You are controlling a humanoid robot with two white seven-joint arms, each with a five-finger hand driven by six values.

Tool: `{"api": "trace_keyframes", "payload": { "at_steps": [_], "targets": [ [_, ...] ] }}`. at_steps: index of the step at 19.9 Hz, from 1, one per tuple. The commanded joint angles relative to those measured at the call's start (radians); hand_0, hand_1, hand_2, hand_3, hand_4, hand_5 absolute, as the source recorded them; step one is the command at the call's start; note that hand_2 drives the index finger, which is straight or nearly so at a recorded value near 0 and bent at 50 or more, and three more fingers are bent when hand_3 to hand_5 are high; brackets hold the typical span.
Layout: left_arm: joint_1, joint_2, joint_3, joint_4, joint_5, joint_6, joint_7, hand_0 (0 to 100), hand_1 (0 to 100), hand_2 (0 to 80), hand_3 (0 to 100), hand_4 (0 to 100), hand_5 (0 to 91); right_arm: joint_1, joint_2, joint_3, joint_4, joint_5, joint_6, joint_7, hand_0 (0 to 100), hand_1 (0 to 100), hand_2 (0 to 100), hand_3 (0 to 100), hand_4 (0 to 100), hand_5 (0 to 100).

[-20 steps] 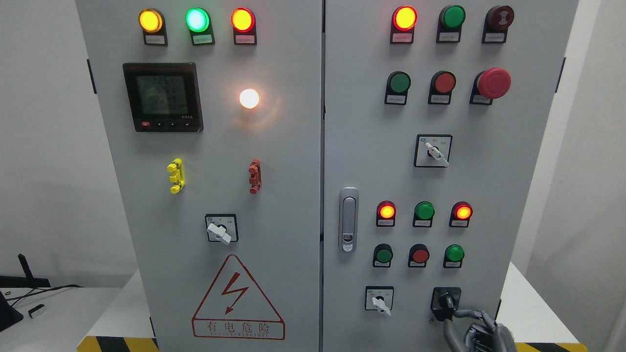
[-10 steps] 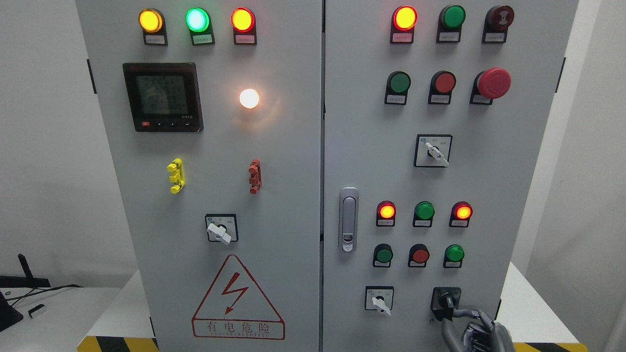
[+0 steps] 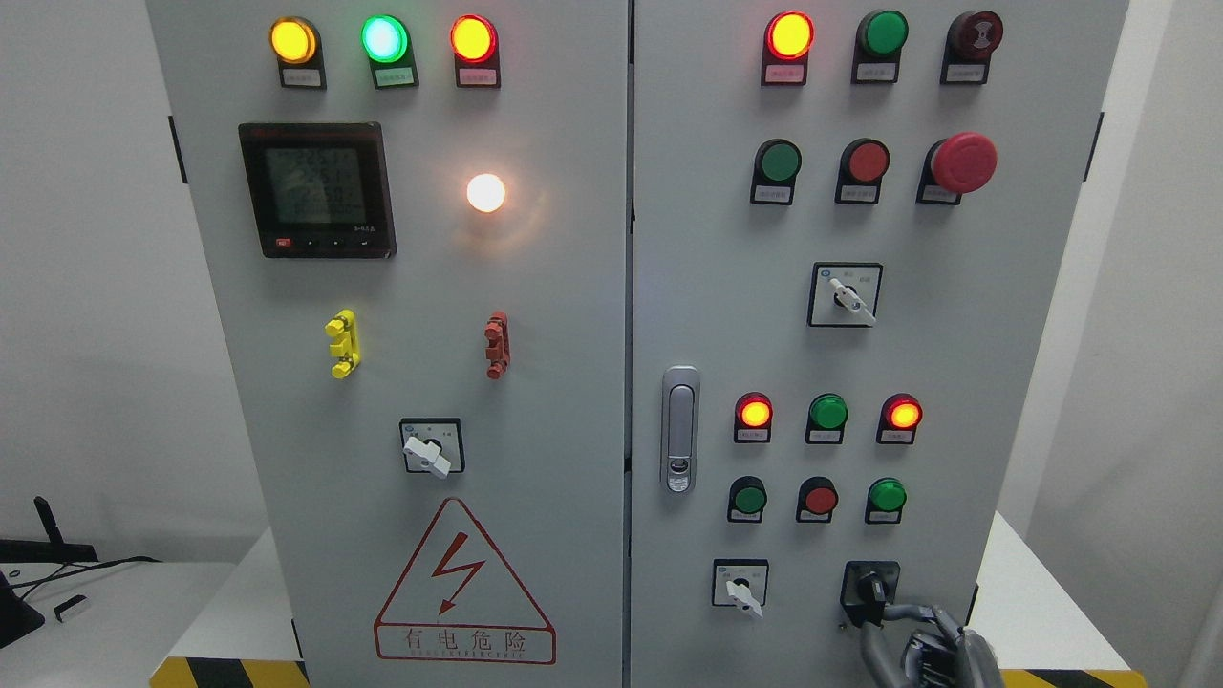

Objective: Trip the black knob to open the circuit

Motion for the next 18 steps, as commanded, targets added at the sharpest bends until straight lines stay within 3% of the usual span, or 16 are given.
{"api": "trace_keyframes", "payload": {
  "at_steps": [1, 18],
  "targets": [
    [0.0, -0.001, 0.0, 0.0, 0.005, -0.001, 0.001, 12, 39, 0.0, 0, 0, 0.0, -0.002, 0.011, 0.004, 0.0, 0.0, 0.003, 0.001, 41, 68, 46, 98, 100, 100],
    [0.0, 0.001, 0.0, 0.0, 0.005, -0.001, 0.001, 12, 39, 0.0, 0, 0, 0.0, -0.007, 0.012, 0.018, 0.002, 0.0, 0.004, 0.003, 41, 67, 45, 99, 100, 100]
  ]
}}
